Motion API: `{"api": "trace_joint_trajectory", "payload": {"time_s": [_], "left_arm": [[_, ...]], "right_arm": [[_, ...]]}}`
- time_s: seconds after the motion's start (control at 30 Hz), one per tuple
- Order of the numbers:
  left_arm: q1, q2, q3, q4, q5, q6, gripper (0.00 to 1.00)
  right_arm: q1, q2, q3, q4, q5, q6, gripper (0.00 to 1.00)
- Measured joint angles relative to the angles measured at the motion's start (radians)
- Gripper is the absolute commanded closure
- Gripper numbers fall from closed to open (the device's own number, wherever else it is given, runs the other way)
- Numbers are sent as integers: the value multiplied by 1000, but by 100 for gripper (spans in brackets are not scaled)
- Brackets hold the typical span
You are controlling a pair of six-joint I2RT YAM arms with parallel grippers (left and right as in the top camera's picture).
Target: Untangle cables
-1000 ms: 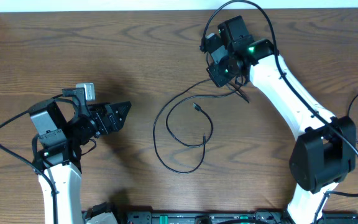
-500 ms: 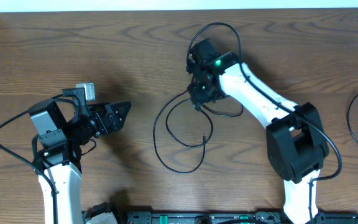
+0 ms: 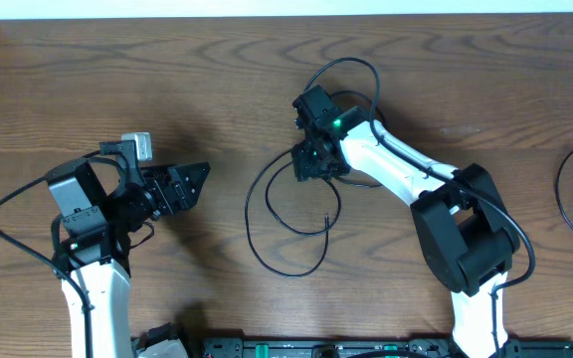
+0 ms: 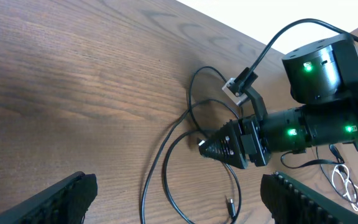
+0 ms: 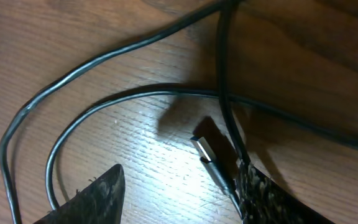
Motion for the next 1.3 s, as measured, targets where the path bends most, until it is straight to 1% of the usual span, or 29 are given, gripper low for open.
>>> {"api": "trace_joint_trajectory", "payload": {"time_s": [0.2,0.43,0.67,0.9,1.13,1.17,1.23,1.3], "left_arm": [[0,0,0,-8,0,0,11],[0,0,0,-13,0,0,10],[0,0,0,-13,0,0,11],[0,0,0,-14,0,0,10],[0,0,0,-14,0,0,11],[0,0,0,-14,0,1,10],[0,0,0,-14,0,1,10],[0,0,0,-14,0,1,10]], "right_arm": [[0,1,0,11,3,19,42],[0,14,0,34,-20,38,42],[-1,15,-1,68,-28,25,42],[-13,15,-1,45,22,-27,42],[-26,15,-2,103,24,-169,44],[-26,15,-2,105,15,-183,44],[-26,15,2,109,4,-208,40],[-26,15,10,105,16,-223,39]]}}
